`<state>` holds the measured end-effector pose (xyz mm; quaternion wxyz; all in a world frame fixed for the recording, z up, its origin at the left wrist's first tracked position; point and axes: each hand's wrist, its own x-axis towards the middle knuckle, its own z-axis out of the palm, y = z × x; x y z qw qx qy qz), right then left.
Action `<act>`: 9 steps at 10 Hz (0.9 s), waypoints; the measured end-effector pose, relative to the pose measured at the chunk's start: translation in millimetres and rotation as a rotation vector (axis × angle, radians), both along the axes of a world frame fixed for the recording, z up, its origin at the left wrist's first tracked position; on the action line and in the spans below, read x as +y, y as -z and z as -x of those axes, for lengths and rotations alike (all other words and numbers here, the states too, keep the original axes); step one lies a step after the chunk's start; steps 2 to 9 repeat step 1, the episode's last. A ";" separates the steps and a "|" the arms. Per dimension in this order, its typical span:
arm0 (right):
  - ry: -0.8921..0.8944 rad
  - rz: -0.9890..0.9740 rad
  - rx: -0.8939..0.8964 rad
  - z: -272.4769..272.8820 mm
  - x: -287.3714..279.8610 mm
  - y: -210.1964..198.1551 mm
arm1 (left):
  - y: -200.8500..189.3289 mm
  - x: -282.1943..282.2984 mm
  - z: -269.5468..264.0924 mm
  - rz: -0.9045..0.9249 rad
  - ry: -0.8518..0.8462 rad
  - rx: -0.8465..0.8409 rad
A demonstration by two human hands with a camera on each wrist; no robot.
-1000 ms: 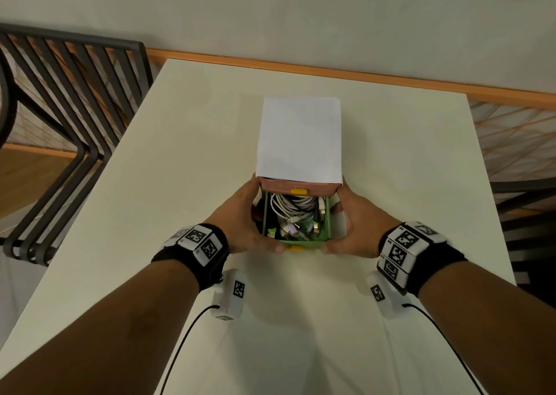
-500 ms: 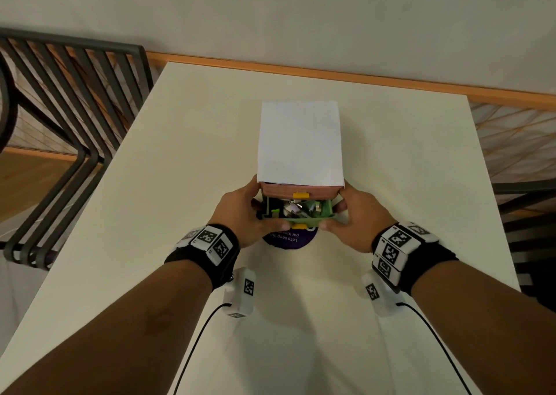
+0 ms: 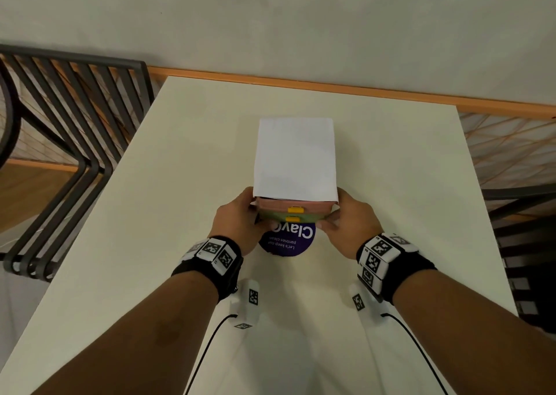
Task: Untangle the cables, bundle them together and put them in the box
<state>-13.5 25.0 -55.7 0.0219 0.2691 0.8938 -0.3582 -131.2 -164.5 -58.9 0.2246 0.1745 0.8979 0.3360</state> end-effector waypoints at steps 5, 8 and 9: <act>0.074 0.067 -0.060 -27.6 8.8 -4.0 | -3.8 -25.0 -10.0 0.082 -0.051 0.003; 0.074 0.067 -0.060 -27.6 8.8 -4.0 | -3.8 -25.0 -10.0 0.082 -0.051 0.003; 0.074 0.067 -0.060 -27.6 8.8 -4.0 | -3.8 -25.0 -10.0 0.082 -0.051 0.003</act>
